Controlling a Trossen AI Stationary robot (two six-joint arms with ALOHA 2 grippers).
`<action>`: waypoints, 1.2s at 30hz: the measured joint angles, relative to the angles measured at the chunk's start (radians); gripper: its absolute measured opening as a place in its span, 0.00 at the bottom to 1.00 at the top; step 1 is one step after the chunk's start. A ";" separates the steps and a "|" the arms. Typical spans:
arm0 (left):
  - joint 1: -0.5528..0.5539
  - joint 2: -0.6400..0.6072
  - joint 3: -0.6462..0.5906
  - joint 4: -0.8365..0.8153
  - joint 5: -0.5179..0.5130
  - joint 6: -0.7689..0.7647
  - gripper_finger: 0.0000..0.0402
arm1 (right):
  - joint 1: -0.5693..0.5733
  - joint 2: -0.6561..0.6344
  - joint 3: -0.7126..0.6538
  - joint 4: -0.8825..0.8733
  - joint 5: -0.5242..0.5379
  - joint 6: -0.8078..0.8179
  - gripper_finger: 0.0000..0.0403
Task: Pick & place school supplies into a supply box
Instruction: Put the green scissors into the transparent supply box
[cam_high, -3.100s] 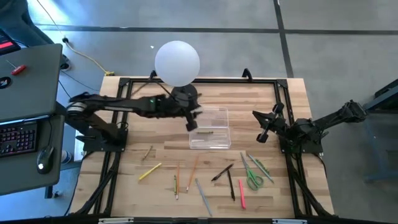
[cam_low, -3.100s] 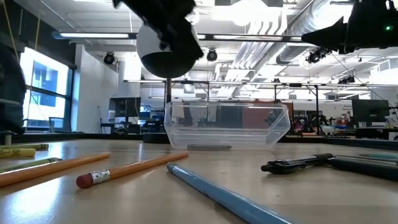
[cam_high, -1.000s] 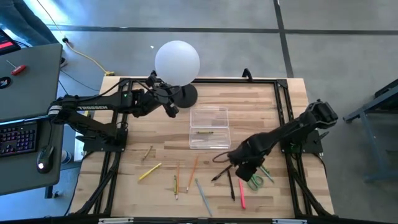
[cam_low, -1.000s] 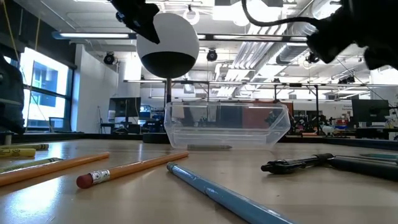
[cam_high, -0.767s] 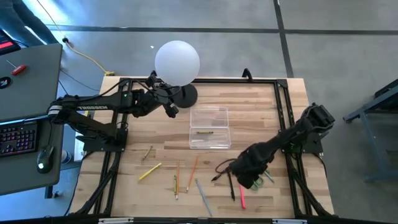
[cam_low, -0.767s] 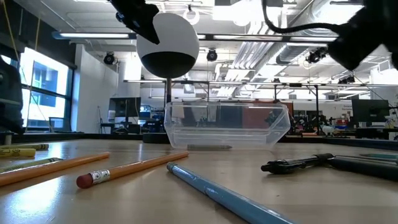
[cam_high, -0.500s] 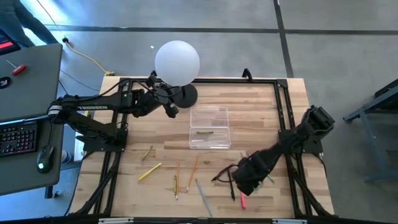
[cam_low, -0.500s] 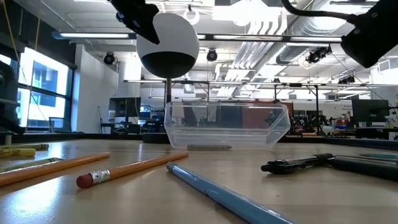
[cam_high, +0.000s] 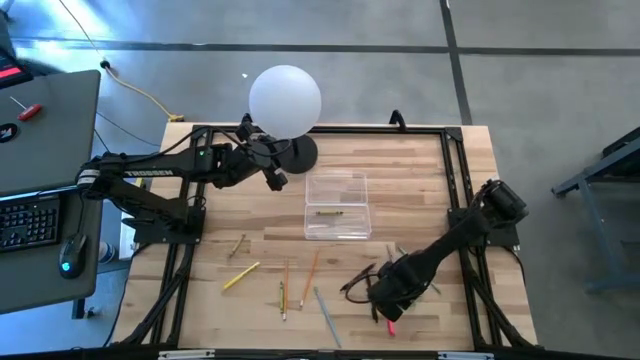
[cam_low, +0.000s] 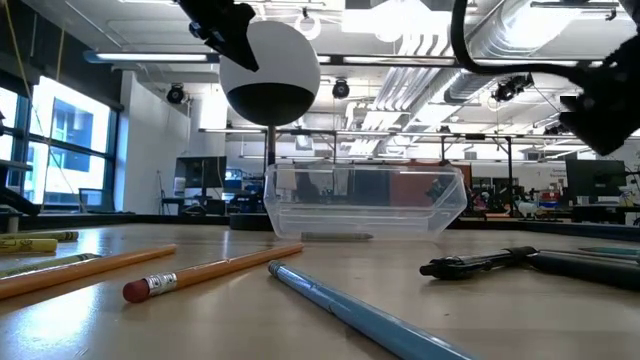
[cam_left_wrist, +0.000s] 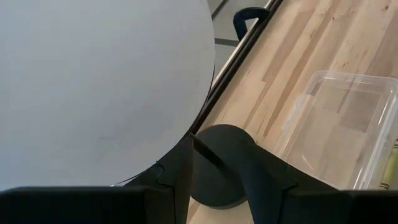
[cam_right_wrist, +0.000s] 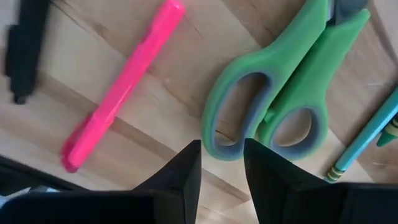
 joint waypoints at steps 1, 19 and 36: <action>0.000 0.000 0.000 0.000 0.001 0.000 0.40 | -0.003 0.002 0.000 0.000 0.002 0.000 0.25; 0.000 0.000 0.000 0.000 0.004 -0.002 0.40 | -0.005 0.001 0.000 -0.086 0.067 -0.016 0.25; 0.000 0.000 0.000 0.001 0.030 -0.005 0.40 | -0.004 0.002 0.000 -0.088 0.084 -0.005 0.25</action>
